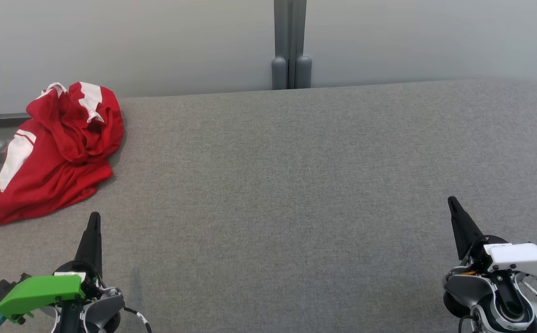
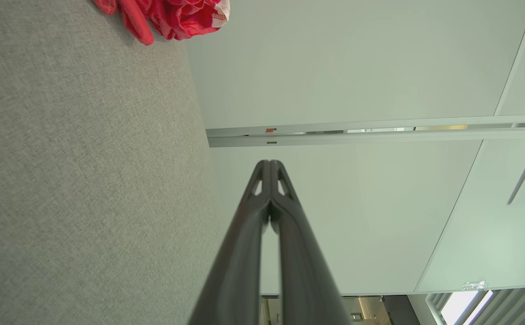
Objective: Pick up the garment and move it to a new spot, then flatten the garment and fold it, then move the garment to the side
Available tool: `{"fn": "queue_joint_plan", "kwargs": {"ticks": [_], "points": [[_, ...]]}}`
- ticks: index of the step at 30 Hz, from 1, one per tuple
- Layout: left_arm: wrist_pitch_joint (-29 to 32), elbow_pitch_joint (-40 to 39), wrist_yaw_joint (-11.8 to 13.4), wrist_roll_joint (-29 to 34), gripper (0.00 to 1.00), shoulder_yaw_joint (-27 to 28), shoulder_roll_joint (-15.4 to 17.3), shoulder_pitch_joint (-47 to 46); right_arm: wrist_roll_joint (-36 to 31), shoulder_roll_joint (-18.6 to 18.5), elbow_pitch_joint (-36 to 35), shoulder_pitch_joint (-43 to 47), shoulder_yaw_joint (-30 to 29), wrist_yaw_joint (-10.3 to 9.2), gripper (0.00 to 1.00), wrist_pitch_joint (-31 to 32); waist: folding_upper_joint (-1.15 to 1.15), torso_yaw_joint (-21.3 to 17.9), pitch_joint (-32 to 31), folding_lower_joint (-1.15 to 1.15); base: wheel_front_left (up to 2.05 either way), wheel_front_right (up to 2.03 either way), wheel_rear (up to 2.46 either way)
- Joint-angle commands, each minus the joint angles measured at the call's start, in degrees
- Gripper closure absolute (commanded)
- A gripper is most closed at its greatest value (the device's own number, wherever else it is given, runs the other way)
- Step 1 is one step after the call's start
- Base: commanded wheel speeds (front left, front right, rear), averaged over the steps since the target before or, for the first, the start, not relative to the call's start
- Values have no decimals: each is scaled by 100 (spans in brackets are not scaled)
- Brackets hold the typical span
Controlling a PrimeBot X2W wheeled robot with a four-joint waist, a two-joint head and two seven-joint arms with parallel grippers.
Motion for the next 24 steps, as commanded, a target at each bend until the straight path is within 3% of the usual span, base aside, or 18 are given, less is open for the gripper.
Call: {"fn": "queue_joint_plan", "kwargs": {"ticks": [1,24], "points": [[10,-8,-11,-9,100,2,11,-73,31,-25,-31,-32,-2,1,100,10,0,0,0,0,0,0,0],[10,-8,-11,-9,100,2,11,-73,30,-24,-31,-32,-2,1,100,10,0,0,0,0,0,0,0]]}}
